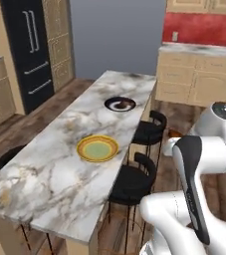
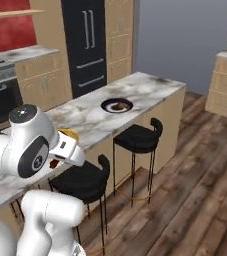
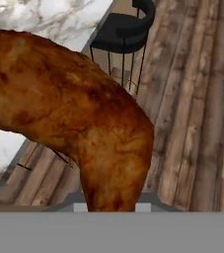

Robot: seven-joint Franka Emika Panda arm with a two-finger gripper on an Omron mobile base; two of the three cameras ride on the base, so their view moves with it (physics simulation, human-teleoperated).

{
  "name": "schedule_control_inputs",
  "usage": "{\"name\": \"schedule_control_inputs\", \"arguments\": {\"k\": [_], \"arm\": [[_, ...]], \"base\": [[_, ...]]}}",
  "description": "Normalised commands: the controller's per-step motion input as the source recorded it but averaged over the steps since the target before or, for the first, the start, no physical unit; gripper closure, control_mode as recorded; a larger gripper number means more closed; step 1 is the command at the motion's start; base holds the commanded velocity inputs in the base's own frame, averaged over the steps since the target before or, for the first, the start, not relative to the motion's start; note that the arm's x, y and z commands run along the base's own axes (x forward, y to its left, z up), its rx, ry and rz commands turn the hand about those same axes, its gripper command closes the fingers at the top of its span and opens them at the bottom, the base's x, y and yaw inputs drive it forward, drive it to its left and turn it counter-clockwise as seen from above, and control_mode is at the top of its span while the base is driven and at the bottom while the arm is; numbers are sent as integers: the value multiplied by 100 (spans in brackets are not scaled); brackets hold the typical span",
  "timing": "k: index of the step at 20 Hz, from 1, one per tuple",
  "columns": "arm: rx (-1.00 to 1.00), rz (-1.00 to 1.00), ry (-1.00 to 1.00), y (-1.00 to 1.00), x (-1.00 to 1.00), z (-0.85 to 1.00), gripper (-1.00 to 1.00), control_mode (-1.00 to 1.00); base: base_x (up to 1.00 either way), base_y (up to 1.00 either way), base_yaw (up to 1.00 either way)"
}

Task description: Take the chicken drumsticks from the pan and place one on each plate on the dining counter.

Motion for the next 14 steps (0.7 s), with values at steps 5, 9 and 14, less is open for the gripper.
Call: {"name": "schedule_control_inputs", "arguments": {"k": [5, 9, 14], "arm": [[0, 0, 0, 0, 0, 0, 100, 100], [0, 0, 0, 0, 0, 0, 100, 100], [0, 0, 0, 0, 0, 0, 100, 100]], "base": [[54, -40, 51], [61, -31, 52], [52, -11, 44]]}}
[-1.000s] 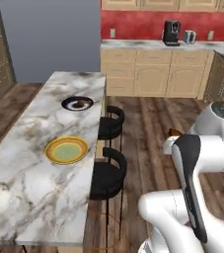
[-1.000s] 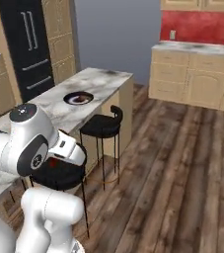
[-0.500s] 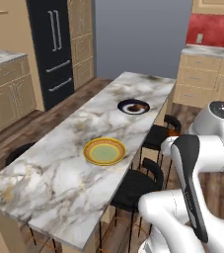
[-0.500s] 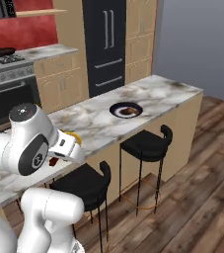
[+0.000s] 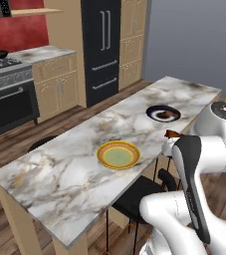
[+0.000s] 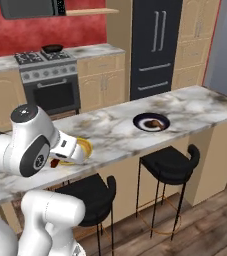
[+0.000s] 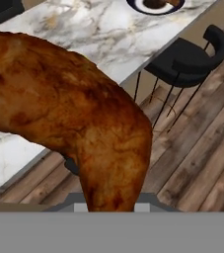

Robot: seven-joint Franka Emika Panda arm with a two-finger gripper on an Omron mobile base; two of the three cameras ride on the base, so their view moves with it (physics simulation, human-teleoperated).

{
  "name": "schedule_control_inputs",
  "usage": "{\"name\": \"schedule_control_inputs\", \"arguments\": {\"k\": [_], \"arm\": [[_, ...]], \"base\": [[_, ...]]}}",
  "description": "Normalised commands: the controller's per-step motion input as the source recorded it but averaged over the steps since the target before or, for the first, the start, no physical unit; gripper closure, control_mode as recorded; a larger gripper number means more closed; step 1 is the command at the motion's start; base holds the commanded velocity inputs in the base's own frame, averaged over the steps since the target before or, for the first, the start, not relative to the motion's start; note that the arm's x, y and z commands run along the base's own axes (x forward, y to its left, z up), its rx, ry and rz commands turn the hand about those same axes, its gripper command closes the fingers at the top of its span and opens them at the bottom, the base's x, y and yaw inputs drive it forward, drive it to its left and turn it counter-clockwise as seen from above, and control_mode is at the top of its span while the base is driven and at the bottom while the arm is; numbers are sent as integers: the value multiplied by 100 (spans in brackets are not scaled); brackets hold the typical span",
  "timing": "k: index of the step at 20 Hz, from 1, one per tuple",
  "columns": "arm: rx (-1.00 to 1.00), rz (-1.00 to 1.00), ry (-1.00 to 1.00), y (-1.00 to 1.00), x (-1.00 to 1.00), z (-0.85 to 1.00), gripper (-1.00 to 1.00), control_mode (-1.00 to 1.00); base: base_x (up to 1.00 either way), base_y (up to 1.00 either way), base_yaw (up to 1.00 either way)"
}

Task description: Take the chicken drumsticks from the pan and place one on each plate on the dining counter.

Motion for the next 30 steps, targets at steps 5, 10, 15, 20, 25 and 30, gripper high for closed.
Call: {"name": "schedule_control_inputs", "arguments": {"k": [5, 10, 15, 20, 25, 30], "arm": [[0, 0, 0, 0, 0, 0, 100, 100], [0, 0, 0, 0, 0, 0, 100, 100], [0, 0, 0, 0, 0, 0, 100, 100], [0, 0, 2, 7, 51, -6, 100, -100], [0, 0, 11, 40, 100, -11, 100, -100], [0, 0, 26, 58, 79, -36, 100, -100]], "base": [[16, 0, 18], [0, 0, 0], [0, 0, 0], [11, 2, 0], [0, 0, 0], [0, 0, 0]]}}
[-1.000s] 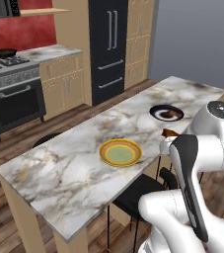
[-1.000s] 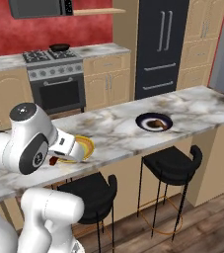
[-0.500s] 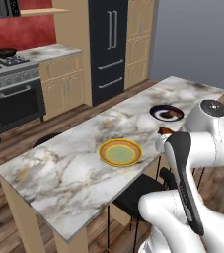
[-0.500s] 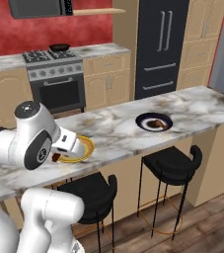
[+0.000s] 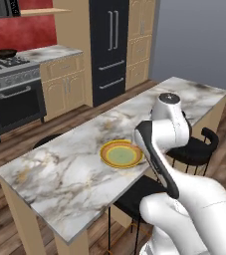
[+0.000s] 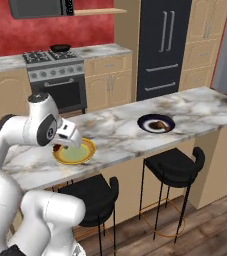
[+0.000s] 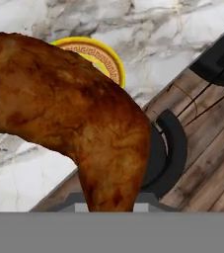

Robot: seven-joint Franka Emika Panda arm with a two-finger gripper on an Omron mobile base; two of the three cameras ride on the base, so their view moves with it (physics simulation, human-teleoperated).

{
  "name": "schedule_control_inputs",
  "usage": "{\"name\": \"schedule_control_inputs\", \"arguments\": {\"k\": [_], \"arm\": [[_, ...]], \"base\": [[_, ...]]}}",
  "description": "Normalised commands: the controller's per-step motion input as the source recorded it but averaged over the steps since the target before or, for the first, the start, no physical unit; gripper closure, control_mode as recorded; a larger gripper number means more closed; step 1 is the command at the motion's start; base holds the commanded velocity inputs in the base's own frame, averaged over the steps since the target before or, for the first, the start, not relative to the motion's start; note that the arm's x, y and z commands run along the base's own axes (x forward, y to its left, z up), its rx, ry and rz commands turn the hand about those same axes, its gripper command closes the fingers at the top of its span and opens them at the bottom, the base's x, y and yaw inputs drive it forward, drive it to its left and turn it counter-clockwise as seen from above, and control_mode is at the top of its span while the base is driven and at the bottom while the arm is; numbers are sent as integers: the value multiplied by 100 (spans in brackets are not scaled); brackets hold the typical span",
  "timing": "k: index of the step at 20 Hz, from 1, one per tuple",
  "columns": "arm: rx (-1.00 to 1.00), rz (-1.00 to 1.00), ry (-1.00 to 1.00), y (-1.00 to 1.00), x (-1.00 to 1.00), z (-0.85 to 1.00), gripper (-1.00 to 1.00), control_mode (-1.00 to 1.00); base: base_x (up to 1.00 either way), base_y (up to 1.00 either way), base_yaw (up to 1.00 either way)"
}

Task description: Take the chicken drumsticks from the pan and place one on each plate on the dining counter.

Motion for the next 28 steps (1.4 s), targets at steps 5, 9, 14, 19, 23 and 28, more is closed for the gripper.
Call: {"name": "schedule_control_inputs", "arguments": {"k": [5, 9, 14, 19, 23, 28], "arm": [[0, 0, 22, 28, 75, -52, 100, -100], [0, 0, 5, 8, 60, -60, 100, -100], [0, 0, -2, 0, 51, -63, 100, -100], [1, 0, -13, 0, 45, -57, 100, -100], [13, 0, -12, 0, 31, -43, 100, -100], [9, 0, -4, 7, 31, -28, 100, -100]], "base": [[0, 0, 0], [0, 0, 0], [0, 0, 0], [0, 0, 0], [0, 0, 0], [0, 0, 0]]}}
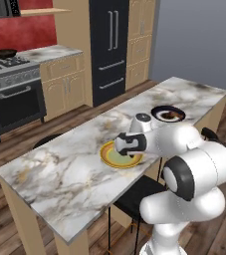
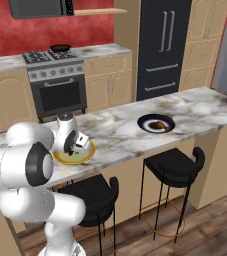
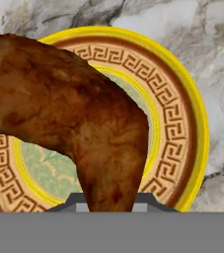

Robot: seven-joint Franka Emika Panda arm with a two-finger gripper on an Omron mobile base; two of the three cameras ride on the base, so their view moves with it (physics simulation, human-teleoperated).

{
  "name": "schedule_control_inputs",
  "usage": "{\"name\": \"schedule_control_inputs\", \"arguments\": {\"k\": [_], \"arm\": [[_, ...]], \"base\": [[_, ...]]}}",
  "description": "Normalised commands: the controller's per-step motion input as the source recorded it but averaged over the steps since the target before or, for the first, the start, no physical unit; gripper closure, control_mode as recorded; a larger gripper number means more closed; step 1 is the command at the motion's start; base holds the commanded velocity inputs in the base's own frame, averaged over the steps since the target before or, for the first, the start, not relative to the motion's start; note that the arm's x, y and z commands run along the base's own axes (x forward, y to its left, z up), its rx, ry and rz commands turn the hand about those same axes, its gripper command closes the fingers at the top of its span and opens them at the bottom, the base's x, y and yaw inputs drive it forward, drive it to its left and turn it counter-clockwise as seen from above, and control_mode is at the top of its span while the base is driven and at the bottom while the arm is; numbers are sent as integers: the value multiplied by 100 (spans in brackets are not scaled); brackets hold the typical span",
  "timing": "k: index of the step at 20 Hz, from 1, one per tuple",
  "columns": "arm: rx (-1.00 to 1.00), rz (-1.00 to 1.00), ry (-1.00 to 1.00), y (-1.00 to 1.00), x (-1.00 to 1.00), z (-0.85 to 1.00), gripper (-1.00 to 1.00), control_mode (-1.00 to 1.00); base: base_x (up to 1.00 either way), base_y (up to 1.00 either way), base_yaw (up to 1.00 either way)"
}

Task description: Take the chicken drumsticks from the pan and place one on each plate on the dining counter.

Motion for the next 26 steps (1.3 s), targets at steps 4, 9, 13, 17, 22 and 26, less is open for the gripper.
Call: {"name": "schedule_control_inputs", "arguments": {"k": [4, 9, 13, 17, 22, 26], "arm": [[1, 0, 0, 7, 17, -14, 100, -100], [0, 0, 0, 13, 29, -11, 100, -100], [0, 0, 0, 12, 26, -9, 100, -100], [0, 0, 0, 6, 19, -13, 100, -100], [0, 0, 0, 0, 2, -16, -100, -100], [0, 0, 0, -3, 0, -1, -100, -100]], "base": [[0, 0, 0], [0, 0, 0], [0, 0, 0], [0, 0, 0], [0, 0, 0], [0, 0, 0]]}}
